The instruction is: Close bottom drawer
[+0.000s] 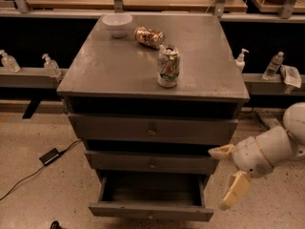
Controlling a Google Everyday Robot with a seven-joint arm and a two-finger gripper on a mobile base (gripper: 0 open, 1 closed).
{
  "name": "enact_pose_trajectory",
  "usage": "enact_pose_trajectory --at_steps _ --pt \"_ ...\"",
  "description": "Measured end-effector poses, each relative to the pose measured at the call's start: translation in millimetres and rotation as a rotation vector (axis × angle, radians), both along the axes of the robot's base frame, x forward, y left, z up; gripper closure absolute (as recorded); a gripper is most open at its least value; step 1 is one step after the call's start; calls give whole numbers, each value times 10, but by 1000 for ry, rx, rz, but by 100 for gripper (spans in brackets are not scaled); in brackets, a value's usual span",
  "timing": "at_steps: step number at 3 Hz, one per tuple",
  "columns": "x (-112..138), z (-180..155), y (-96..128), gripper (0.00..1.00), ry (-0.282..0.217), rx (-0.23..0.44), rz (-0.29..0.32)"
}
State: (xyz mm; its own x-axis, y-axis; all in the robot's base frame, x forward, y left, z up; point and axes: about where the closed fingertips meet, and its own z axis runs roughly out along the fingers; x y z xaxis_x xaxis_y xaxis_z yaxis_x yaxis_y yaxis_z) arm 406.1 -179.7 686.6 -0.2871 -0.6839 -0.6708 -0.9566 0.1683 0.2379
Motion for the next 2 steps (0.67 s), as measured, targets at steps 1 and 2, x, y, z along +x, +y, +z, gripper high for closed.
enact_pose_trajectory --at_steps 1,2 --pt "-216 -708 187 0 82 183 -9" --pt "-429 -1408 331 0 149 352 -72"
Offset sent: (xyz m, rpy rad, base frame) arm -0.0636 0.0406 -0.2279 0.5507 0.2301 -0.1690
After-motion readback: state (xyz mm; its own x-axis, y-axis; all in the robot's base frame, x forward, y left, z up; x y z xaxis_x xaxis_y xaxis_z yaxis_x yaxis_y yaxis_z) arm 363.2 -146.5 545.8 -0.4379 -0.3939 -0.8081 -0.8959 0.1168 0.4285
